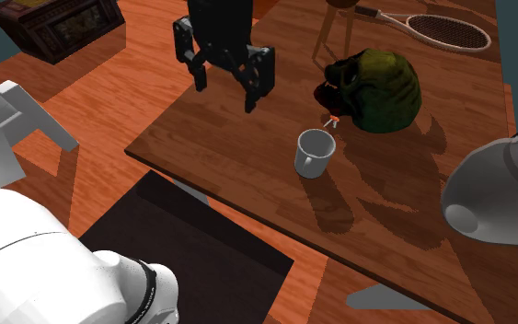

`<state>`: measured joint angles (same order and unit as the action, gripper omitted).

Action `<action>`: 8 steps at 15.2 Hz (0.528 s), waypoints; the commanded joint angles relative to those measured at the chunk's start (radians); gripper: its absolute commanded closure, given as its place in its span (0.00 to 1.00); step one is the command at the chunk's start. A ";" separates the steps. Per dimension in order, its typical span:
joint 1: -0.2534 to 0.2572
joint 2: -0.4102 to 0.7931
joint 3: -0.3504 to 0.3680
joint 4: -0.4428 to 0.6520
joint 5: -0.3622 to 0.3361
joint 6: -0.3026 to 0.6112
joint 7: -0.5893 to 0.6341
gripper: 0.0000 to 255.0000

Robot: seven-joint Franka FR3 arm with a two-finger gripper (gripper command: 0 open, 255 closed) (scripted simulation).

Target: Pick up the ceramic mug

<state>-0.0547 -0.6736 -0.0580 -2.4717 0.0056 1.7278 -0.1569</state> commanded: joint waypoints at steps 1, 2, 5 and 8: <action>-0.013 0.052 -0.031 0.002 -0.019 0.051 -0.038 0.00; -0.018 0.082 -0.045 0.004 -0.025 0.078 -0.055 0.00; -0.030 0.175 -0.086 0.018 -0.040 0.156 -0.105 0.00; -0.040 0.276 -0.125 0.045 -0.046 0.229 -0.156 0.00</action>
<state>-0.0916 -0.4324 -0.1699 -2.4346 -0.0385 1.9292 -0.2957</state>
